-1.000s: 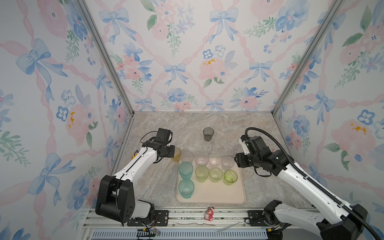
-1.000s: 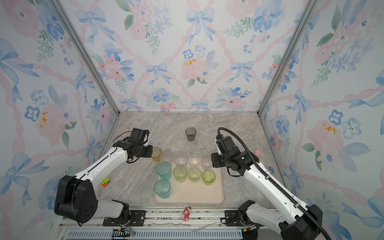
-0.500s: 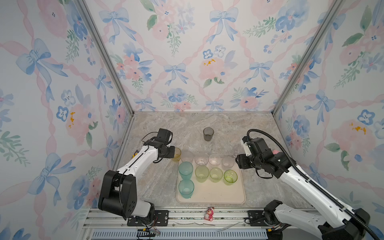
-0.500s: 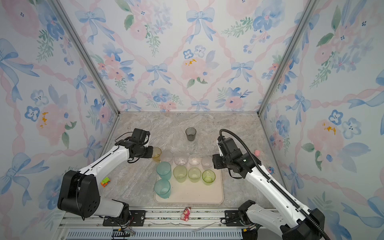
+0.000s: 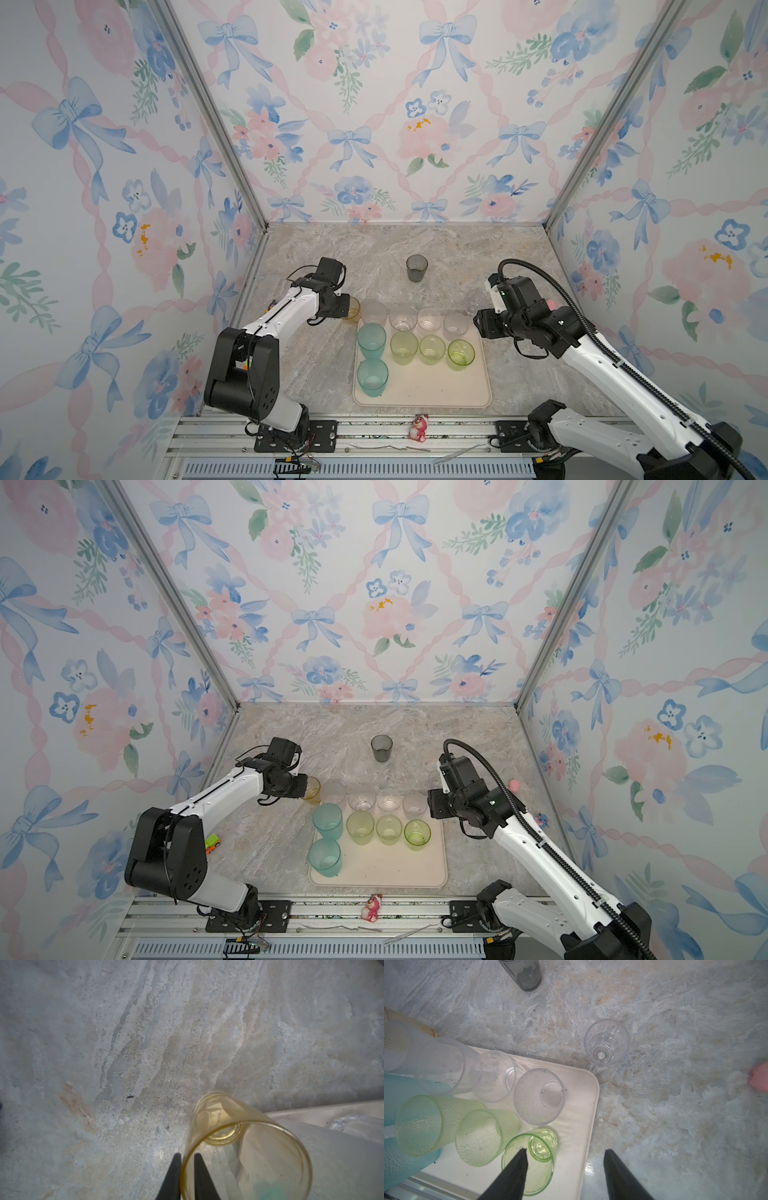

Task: Place the glasses into the tray
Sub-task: 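Close the left gripper on the yellow cup's rim and lift it, then carry the yellow cup with the left gripper over the tray's near edge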

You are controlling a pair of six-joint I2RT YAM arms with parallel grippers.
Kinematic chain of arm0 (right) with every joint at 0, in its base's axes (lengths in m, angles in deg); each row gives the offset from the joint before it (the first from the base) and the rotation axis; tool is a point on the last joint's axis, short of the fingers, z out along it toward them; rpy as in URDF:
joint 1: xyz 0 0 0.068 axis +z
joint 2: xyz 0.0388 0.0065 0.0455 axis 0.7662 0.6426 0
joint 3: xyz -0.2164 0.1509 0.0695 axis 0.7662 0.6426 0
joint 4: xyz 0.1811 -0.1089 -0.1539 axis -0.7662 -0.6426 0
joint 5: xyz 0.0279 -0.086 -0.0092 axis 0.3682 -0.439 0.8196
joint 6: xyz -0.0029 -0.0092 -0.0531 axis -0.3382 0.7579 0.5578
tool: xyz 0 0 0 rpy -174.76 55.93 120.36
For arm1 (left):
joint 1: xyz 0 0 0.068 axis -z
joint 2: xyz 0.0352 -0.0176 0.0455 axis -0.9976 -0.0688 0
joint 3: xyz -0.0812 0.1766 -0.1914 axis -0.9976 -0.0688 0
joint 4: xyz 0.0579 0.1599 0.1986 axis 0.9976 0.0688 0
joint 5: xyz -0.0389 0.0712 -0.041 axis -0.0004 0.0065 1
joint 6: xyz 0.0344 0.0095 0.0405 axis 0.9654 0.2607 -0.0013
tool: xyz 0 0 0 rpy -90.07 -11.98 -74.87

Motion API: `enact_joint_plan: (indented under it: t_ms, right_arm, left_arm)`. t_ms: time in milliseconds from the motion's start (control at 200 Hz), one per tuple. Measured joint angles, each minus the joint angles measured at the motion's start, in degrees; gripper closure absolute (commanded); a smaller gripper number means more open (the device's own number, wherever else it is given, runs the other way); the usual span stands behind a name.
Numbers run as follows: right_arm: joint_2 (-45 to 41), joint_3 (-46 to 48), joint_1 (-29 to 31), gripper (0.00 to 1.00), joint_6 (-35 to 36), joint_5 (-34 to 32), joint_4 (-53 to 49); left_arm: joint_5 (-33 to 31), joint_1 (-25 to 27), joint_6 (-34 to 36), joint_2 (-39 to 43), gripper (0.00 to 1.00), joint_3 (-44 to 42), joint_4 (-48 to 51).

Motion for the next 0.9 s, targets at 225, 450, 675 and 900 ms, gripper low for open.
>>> enact_joint_plan:
  t_ms: [225, 450, 675, 900]
  right_arm:
    - [-0.09, 0.33, -0.39, 0.39, 0.00, 0.42, 0.02]
    - [0.15, 0.33, -0.39, 0.39, -0.02, 1.03, 0.26]
    - [0.68, 0.31, -0.39, 0.39, -0.04, 1.49, 0.63]
    - [0.66, 0.31, -0.39, 0.39, -0.11, 1.46, 0.66]
  left_arm:
    - [0.07, 0.00, 0.00, -0.39, 0.97, 0.70, -0.15]
    - [-0.42, 0.00, 0.09, 2.75, 1.00, 0.72, 0.33]
    - [-2.34, 0.00, 1.16, 10.80, 1.00, 4.09, 1.14]
    - [-2.54, 5.73, 3.34, 18.38, 1.00, 13.29, 1.16]
